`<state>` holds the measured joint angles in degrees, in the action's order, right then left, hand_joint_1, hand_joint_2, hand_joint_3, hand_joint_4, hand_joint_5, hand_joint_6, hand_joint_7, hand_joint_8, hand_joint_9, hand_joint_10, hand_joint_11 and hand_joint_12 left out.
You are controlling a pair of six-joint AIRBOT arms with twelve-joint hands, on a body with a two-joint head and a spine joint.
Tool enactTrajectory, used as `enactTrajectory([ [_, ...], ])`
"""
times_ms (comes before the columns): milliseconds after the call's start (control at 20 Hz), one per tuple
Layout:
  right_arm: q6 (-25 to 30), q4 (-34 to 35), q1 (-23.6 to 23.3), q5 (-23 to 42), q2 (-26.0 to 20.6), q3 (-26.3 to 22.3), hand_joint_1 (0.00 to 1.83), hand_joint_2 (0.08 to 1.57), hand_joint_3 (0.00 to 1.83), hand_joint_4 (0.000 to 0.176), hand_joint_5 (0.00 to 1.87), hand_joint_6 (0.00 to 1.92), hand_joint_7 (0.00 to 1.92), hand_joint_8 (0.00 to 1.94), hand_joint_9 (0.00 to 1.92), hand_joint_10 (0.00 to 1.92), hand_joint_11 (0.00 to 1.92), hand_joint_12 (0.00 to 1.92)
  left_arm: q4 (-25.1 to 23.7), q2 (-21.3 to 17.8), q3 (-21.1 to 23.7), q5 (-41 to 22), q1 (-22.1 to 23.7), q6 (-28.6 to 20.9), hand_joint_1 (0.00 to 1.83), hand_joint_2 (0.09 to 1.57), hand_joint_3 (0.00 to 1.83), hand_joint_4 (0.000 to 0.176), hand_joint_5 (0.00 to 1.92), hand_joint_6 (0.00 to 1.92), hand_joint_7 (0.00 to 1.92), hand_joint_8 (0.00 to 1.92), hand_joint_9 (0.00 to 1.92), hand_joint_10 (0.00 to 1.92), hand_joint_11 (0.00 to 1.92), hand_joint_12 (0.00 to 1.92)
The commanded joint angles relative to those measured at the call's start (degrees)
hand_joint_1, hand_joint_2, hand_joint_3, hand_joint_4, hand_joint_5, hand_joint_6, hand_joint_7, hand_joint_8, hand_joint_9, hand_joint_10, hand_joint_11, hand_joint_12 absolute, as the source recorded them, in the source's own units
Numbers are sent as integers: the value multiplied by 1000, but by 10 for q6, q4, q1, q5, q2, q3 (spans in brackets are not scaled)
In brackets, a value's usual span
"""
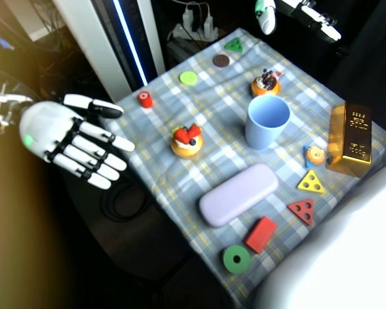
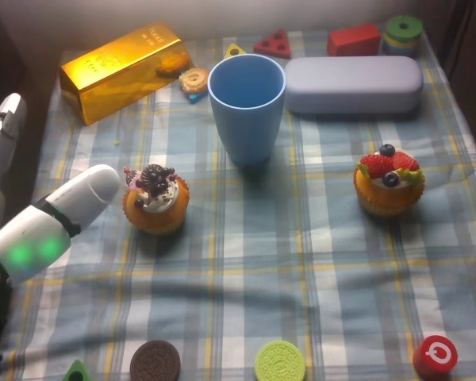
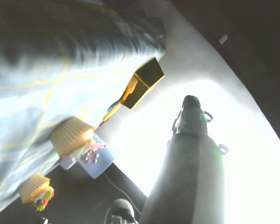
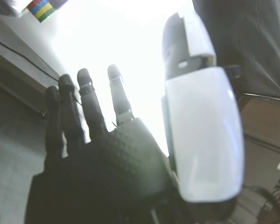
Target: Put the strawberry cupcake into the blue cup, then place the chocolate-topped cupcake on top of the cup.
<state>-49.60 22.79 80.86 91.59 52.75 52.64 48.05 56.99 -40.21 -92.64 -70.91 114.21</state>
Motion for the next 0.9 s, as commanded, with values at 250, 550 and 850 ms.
enactTrajectory([
  [250, 22, -43, -27, 31, -34, 7, 303, 989, 0, 0, 93, 11, 83, 10, 17, 2, 4, 2, -36, -11, 5, -67, 10, 14, 0, 887, 26, 78, 0, 0, 0, 0, 0, 0, 0, 0],
  [550, 175, -149, -99, -75, -80, 75, 708, 1034, 3, 24, 272, 12, 355, 12, 379, 14, 236, 79, -36, -10, 5, -67, 11, 14, 180, 1073, 16, 64, 14, 1, 1, 0, 0, 0, 0, 0],
  [850, 241, -290, -226, -240, -84, 128, 589, 1021, 0, 12, 324, 4, 416, 1, 356, 0, 276, 85, -29, -10, 4, -66, 9, 14, 165, 1043, 0, 72, 39, 11, 7, 3, 0, 0, 12, 5],
])
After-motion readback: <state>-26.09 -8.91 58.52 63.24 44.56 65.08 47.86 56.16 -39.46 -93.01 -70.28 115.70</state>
